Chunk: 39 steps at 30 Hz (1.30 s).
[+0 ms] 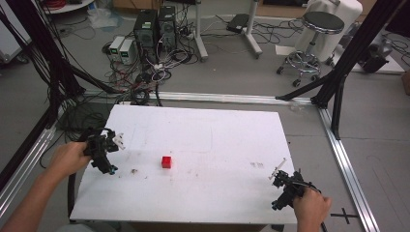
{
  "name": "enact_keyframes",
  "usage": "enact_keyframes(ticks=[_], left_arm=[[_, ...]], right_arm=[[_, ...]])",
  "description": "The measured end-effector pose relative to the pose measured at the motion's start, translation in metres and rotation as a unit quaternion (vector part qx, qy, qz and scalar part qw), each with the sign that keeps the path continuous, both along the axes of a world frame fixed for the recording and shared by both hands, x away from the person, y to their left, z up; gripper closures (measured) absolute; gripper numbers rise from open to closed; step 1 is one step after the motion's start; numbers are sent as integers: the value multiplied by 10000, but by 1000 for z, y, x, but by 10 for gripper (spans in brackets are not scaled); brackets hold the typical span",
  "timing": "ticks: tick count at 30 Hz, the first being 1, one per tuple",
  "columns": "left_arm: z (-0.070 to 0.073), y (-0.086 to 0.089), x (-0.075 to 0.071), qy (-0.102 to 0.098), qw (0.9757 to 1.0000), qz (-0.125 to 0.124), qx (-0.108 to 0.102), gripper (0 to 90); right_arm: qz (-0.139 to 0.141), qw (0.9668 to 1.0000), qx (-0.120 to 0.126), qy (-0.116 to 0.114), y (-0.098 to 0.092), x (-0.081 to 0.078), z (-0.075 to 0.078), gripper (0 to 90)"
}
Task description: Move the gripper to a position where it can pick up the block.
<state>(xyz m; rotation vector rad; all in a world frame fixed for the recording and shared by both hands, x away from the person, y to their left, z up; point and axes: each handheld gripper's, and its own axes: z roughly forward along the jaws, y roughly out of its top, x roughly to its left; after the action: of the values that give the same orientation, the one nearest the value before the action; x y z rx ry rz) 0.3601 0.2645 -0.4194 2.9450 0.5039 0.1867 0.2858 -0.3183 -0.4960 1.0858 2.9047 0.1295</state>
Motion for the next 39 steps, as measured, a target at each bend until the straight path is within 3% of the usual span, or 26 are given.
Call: enact_keyframes(ticks=[10, 23, 30, 35, 39], left_arm=[[6, -12, 18, 135, 9993, -343, 83, 229], [21, -37, 40, 163, 9968, -746, 247, 228], [20, -53, 46, 225, 9945, -988, 267, 228], [15, -68, 52, 373, 9910, -1229, 385, 231], [12, -76, 54, 418, 9901, -1285, 376, 231]], right_arm=[[46, 10000, -30, -5, 0, 1, 0, 18], [24, 10000, -21, -14, -1, 1, 0, 18], [45, 10000, 3, -25, -1, 1, 1, 18], [59, 10000, 17, -31, 0, 1, 1, 18], [29, 10000, 25, -39, -1, 1, 1, 18]])
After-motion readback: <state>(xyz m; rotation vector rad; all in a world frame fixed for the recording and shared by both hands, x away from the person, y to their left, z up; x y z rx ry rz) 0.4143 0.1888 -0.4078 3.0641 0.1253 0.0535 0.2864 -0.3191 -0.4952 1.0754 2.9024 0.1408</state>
